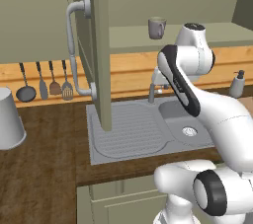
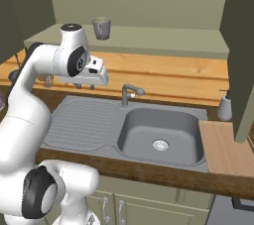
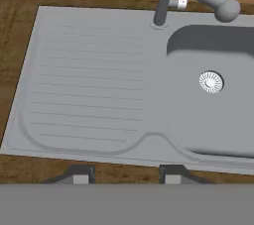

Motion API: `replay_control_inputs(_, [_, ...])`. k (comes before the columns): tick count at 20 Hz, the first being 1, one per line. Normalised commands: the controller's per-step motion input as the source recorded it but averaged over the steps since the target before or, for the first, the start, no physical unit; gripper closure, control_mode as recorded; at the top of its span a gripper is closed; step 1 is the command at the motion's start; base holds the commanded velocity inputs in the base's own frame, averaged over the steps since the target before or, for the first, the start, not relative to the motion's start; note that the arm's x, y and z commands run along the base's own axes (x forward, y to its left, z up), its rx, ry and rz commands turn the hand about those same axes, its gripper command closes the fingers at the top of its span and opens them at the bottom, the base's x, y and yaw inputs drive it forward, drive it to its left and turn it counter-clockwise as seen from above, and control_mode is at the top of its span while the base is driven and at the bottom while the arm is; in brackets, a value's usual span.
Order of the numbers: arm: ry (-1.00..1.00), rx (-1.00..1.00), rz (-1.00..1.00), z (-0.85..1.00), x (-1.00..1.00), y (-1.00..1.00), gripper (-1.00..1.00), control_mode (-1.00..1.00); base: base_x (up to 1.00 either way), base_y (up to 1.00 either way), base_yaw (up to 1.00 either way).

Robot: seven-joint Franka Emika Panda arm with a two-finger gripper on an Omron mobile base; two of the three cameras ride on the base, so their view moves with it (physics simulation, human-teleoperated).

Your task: Pick the kettle from the counter and place it on the tray. Then pick the mug from the cabinet and place it on the tray. Then close the cabinet doors.

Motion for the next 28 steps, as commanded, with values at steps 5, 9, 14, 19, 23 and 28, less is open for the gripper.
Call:
replay_control_inputs(5, [-0.31,0.00,0.00,0.00,-0.49,-0.01,-1.00,-1.00,0.00,0.00,0.00])
replay_control_inputs(9, [-0.69,0.00,-0.01,0.04,-0.98,-0.02,-1.00,-1.00,0.00,0.00,0.00])
replay_control_inputs(14, [-0.64,0.04,0.00,0.58,-0.53,-0.01,-1.00,-1.00,0.00,0.00,0.00])
replay_control_inputs(19, [-0.43,0.01,0.00,0.96,-0.16,0.10,-1.00,-1.00,0.00,0.00,0.00])
replay_control_inputs(23, [-0.20,-0.01,0.00,0.93,-0.05,0.05,-1.00,-1.00,0.00,0.00,0.00])
replay_control_inputs(28, [-0.08,0.00,0.00,0.44,0.00,0.00,-1.00,-1.00,0.00,0.00,0.00])
